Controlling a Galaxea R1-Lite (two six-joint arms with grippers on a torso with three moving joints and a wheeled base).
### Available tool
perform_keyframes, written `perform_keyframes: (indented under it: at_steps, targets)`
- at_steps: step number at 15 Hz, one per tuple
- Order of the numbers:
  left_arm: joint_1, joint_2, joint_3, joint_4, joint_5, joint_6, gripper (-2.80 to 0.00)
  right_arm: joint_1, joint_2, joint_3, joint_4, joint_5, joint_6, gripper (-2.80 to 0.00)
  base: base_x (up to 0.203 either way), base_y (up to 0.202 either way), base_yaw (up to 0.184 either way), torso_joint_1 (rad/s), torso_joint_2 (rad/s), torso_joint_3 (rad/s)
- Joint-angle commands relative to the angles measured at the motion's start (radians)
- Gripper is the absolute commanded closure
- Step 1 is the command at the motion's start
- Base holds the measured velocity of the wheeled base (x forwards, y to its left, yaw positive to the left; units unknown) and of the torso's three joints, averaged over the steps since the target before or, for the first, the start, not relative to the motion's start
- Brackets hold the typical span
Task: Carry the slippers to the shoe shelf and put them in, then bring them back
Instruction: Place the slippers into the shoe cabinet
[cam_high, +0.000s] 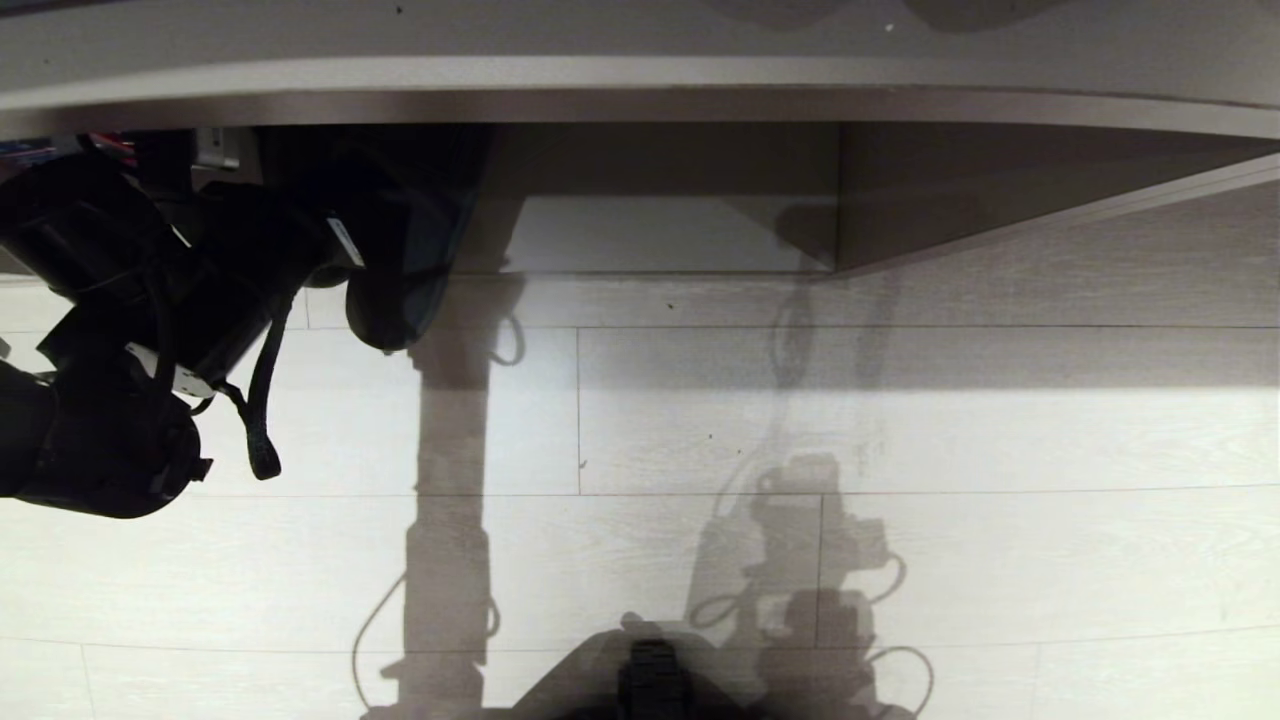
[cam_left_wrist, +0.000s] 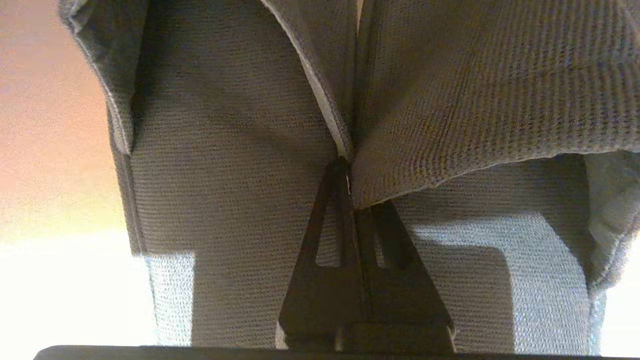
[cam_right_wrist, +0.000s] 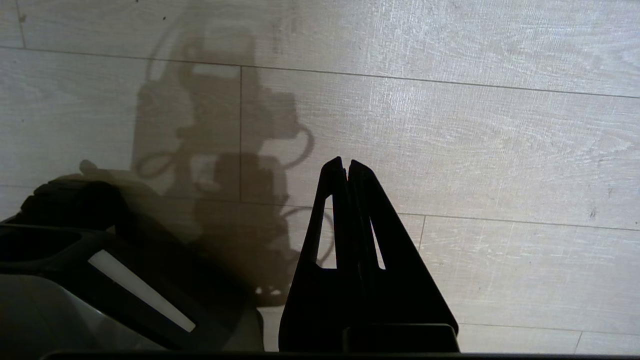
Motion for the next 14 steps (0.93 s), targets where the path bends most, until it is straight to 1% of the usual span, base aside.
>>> perform_keyframes:
  at_steps: [1, 3, 6, 8, 10, 12, 13, 14]
  targets:
    - [0.0, 0.018, -0.029, -0.008, 0.026, -0.001, 0.0, 0.0, 0.0, 0.0, 0.0, 0.001, 0.0, 0.0, 0.0, 0.0, 0.0, 0.0, 0.0, 0.0]
    - [-0.001, 0.033, -0.061, -0.01, 0.041, -0.001, 0.0, 0.0, 0.0, 0.0, 0.0, 0.001, 0.0, 0.0, 0.0, 0.0, 0.0, 0.0, 0.0, 0.0]
    - [-0.001, 0.032, -0.082, -0.011, 0.044, -0.001, 0.0, 0.0, 0.0, 0.0, 0.0, 0.001, 0.0, 0.0, 0.0, 0.0, 0.0, 0.0, 0.0, 0.0]
    - [-0.001, 0.038, -0.119, -0.015, 0.054, 0.0, 0.0, 0.0, 0.0, 0.0, 0.0, 0.001, 0.0, 0.0, 0.0, 0.0, 0.0, 0.0, 0.0, 0.0]
    - [-0.001, 0.061, -0.146, -0.087, 0.07, 0.005, 0.0, 0.0, 0.0, 0.0, 0.0, 0.001, -0.001, 0.0, 0.0, 0.0, 0.0, 0.0, 0.0, 0.0]
    - [-0.001, 0.067, -0.141, -0.1, 0.07, 0.007, 0.0, 0.0, 0.0, 0.0, 0.002, 0.001, -0.001, 0.0, 0.0, 0.0, 0.0, 0.0, 0.0, 0.0]
    - [-0.001, 0.067, -0.138, -0.1, 0.07, 0.007, -2.8, 0.0, 0.0, 0.0, 0.002, 0.001, -0.002, 0.0, 0.0, 0.0, 0.0, 0.0, 0.0, 0.0]
    - [-0.001, 0.065, -0.137, -0.1, 0.07, 0.007, -2.8, 0.0, 0.001, 0.0, 0.002, 0.001, -0.002, 0.0, 0.0, 0.0, 0.0, 0.0, 0.0, 0.0]
